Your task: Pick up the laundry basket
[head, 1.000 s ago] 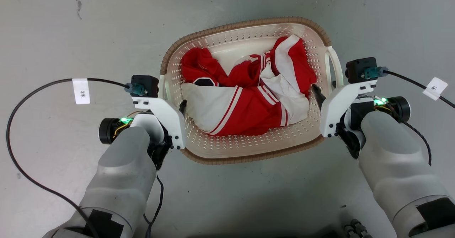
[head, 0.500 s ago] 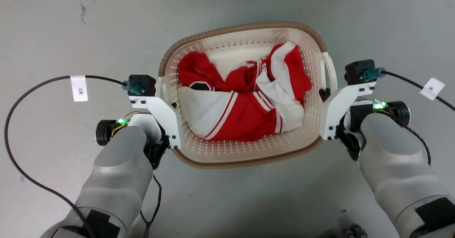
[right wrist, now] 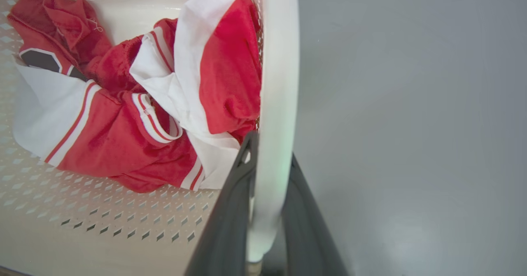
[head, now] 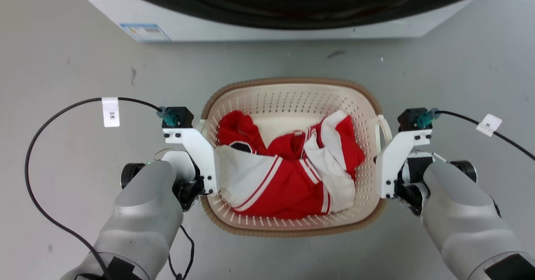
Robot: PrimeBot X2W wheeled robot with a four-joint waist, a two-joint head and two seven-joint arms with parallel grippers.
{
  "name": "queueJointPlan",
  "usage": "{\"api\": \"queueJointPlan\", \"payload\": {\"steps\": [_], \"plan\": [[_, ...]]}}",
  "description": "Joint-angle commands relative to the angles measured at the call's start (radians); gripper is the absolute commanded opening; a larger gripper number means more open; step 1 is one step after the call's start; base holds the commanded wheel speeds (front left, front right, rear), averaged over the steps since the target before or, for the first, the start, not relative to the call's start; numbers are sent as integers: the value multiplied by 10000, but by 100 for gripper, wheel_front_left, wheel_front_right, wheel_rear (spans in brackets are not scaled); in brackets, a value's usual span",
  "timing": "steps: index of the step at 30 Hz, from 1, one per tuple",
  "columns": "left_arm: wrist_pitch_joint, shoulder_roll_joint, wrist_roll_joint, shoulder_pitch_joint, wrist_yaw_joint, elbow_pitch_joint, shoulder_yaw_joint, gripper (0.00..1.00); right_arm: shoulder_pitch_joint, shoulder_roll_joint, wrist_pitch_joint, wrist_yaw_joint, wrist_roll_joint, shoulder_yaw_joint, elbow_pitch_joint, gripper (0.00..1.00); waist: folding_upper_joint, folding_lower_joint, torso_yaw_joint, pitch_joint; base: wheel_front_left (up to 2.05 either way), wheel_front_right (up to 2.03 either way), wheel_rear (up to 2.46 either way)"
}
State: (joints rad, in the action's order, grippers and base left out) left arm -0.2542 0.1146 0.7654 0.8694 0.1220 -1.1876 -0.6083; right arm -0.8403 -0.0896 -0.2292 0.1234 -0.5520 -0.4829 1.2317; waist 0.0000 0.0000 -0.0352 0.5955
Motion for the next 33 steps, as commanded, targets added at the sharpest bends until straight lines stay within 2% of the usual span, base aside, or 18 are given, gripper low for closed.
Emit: {"api": "queueJointPlan", "payload": {"steps": [1,18,33], "plan": [[-107,-403,175,-52,154,292,-126,0,175,329,-232,132,-150,-157,-135,0,0,0,35,-781,0,0,0],[-1894,-209,1616,-734,155,318,-998,0,499,148,-2152,132,-1342,-883,-122,0,0,0,122,-3467,0,0,0],[-2460,-45,2354,-1193,152,-45,-1304,0,278,185,-3934,133,-1830,-842,409,0,0,0,-93,-4916,0,0,0]]}}
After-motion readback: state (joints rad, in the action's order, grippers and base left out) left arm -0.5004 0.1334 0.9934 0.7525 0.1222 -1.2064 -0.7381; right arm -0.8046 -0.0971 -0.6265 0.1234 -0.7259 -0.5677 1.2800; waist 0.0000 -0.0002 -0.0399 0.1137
